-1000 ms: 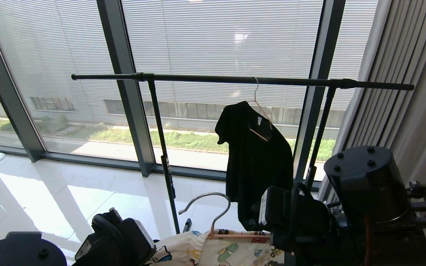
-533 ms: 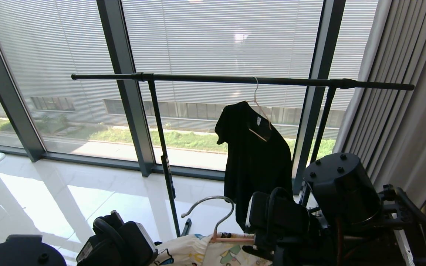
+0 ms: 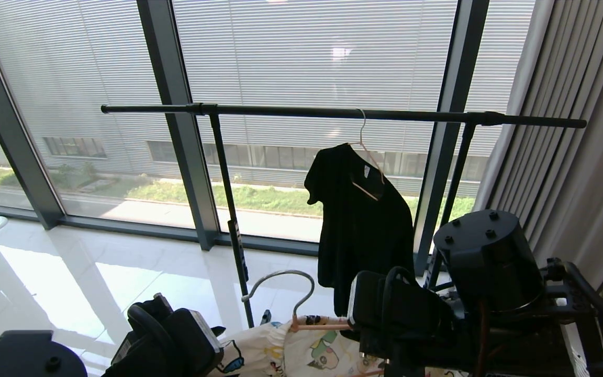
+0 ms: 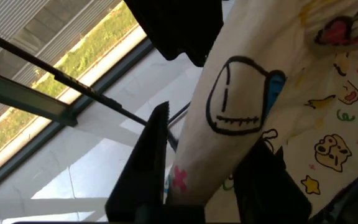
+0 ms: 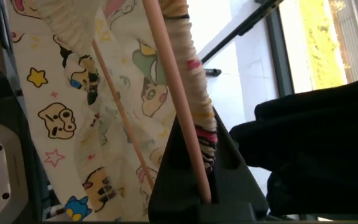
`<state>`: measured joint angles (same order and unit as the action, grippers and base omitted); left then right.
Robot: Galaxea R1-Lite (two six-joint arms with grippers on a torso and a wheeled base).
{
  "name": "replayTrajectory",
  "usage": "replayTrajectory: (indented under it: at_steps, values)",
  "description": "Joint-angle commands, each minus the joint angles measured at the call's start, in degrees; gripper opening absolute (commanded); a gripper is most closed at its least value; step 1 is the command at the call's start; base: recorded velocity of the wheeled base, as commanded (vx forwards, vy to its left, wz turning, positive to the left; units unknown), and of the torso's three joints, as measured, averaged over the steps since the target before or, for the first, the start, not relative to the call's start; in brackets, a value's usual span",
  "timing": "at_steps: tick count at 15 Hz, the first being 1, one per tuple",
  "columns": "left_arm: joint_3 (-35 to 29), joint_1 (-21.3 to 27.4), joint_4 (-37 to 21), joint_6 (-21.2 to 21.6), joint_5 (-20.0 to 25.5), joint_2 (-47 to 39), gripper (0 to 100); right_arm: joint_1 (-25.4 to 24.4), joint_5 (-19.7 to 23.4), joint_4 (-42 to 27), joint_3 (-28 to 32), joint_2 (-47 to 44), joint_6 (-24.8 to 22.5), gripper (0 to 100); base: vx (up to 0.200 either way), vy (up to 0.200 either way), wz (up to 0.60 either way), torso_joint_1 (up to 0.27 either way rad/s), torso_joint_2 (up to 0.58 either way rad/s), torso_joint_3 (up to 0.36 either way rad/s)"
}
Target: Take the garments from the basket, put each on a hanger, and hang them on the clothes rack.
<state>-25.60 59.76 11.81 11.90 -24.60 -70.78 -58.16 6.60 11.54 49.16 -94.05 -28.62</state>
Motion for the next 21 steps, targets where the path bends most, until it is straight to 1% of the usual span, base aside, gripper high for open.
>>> replayTrajectory:
  at_steps: [1,4,5,6,7,8,9,10,11,12,13,15,16,19,20,21]
  values:
    - [0.29,-0.17,0.05,-0.03,-0.1,0.38,100,2.35,1.05,1.29,-0.65,1.15,-4.6,0,0.0,0.0,0.0,0.0,0.0,0.0]
    - [2.84,-1.31,0.14,-0.03,-0.36,2.84,100,8.85,5.89,2.25,-0.82,3.35,-12.77,0,0.0,0.0,0.0,0.0,0.0,0.0]
    - [4.68,-2.45,0.14,-0.03,-0.36,4.6,100,11.49,7.47,2.25,-0.91,4.49,-14.18,0,0.0,0.0,0.0,0.0,0.0,0.0]
    - [6.97,-4.65,0.14,-0.03,-0.27,6.53,100,13.95,9.05,2.25,-1.62,5.9,-14.62,0,0.0,0.0,0.0,0.0,0.0,0.0]
    - [8.55,-8.25,0.32,-0.21,-0.18,8.02,100,16.15,10.63,2.25,-2.49,7.65,-14.62,0,0.0,0.0,0.0,0.0,0.0,0.0]
    - [9.25,-13.26,0.4,-1.44,0.08,8.46,100,18.35,12.57,2.34,-3.46,9.32,-14.53,0,0.0,0.0,0.0,0.0,0.0,0.0]
    - [9.43,-16.08,0.58,-2.76,0.25,8.38,100,19.67,14.15,2.34,-3.9,10.29,-14.36,0,0.0,0.0,0.0,0.0,0.0,0.0]
    - [9.52,-19.06,1.99,-5.22,1.75,8.11,100,21.69,16.52,2.43,-4.43,12.05,-14.27,0,0.0,0.0,0.0,0.0,0.0,0.0]
    - [9.69,-22.05,4.97,-6.54,5.62,7.85,100,23.36,18.45,2.34,-4.43,13.98,-14.09,0,0.0,0.0,0.0,0.0,0.0,0.0]
    - [9.96,-23.2,6.2,-6.36,8.08,7.67,100,23.8,18.89,2.34,-4.43,14.86,-13.74,0,0.0,0.0,0.0,0.0,0.0,0.0]
    - [11.01,-23.28,7.79,-5.57,10.98,7.5,100,23.62,18.98,2.34,-4.34,16.53,-11.19,0,0.0,0.0,0.0,0.0,0.0,0.0]
    - [12.24,-23.2,9.9,-2.67,12.91,5.39,100,22.04,19.07,2.34,-4.34,19.26,-8.38,0,0.0,0.0,0.0,0.0,0.0,0.0]
    - [12.33,-23.2,12.62,-2.67,12.91,3.45,100,21.69,19.07,2.34,-4.08,20.31,-7.24,0,0.0,0.0,0.0,0.0,0.0,0.0]
    - [12.59,-23.99,25.8,-2.93,12.91,-4.46,100,19.31,18.89,1.55,-4.34,23.56,-4.95,0,0.0,0.0,0.0,0.0,0.0,0.0]
    - [13.12,-24.69,29.14,-2.93,13.09,-6.3,100,19.14,18.89,1.38,-4.16,24.09,-4.77,0,0.0,0.0,0.0,0.0,0.0,0.0]
    - [13.56,-24.69,30.99,-2.93,13.97,-7.18,100,19.14,18.89,1.38,-4.08,24.53,-4.51,0,0.0,0.0,0.0,0.0,0.0,0.0]
